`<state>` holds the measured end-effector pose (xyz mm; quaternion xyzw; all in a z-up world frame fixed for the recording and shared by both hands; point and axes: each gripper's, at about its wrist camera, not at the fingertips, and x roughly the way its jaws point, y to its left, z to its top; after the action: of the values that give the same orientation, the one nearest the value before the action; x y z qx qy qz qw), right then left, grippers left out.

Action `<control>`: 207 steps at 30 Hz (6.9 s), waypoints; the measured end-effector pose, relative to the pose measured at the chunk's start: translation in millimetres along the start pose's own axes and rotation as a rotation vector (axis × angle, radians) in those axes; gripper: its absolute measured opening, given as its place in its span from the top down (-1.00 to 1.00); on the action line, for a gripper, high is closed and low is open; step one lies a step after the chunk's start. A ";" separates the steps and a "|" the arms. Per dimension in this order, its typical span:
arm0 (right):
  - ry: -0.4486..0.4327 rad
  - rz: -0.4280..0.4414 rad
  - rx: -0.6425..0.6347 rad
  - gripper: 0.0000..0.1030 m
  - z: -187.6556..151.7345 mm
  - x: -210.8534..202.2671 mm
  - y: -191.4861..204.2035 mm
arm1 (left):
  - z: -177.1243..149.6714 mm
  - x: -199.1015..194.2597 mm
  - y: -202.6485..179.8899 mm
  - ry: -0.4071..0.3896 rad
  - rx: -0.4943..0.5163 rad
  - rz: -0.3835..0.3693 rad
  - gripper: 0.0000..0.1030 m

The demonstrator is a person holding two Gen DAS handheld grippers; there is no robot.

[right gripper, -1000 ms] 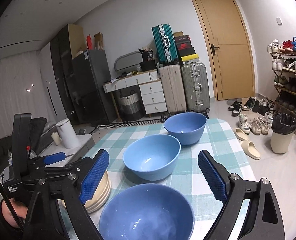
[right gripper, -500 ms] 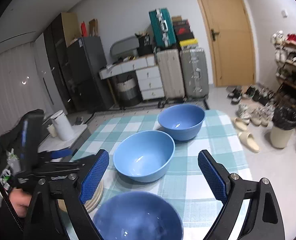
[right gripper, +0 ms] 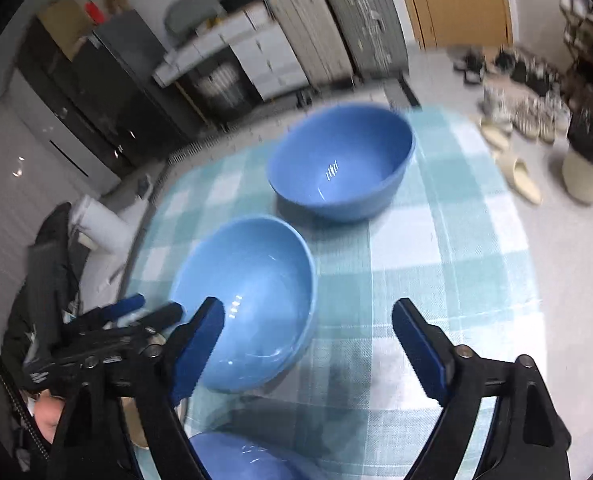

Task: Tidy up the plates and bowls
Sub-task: 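Move the right tool to the rim of another light-blue bowl, then close the right tool on the bowl rim while the left tool grips the same rim, then carry the light-blue bowl with both tools and lower it into the bowl beside the plates, then open both tools to release the nested bowl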

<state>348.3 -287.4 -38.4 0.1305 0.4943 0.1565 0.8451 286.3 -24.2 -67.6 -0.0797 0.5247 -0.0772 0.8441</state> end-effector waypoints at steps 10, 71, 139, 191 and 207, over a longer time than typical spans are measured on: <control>0.165 -0.041 -0.030 0.02 6.0 76.5 -3.4 | 6.4 28.7 -4.1 0.070 0.027 -0.034 -0.11; 0.174 -0.105 -0.019 0.90 5.9 14.0 35.6 | -6.9 -36.3 -12.7 0.139 0.013 -0.224 0.85; 0.162 -0.201 -0.079 0.85 -162.9 -39.2 23.5 | -159.2 -71.3 -69.1 -0.019 0.290 0.045 0.84; -0.053 -0.400 -0.240 0.57 -179.7 -61.5 38.4 | -175.1 -64.8 -63.2 -0.032 0.232 -0.020 0.62; 0.021 -0.174 -0.034 0.02 -190.6 -41.3 -0.3 | -176.5 -51.5 -50.7 0.054 0.162 -0.076 0.09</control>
<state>162.2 -291.3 -96.6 0.0711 0.5098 0.0924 0.8524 102.8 -72.1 -88.7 -0.0289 0.5358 -0.1532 0.8298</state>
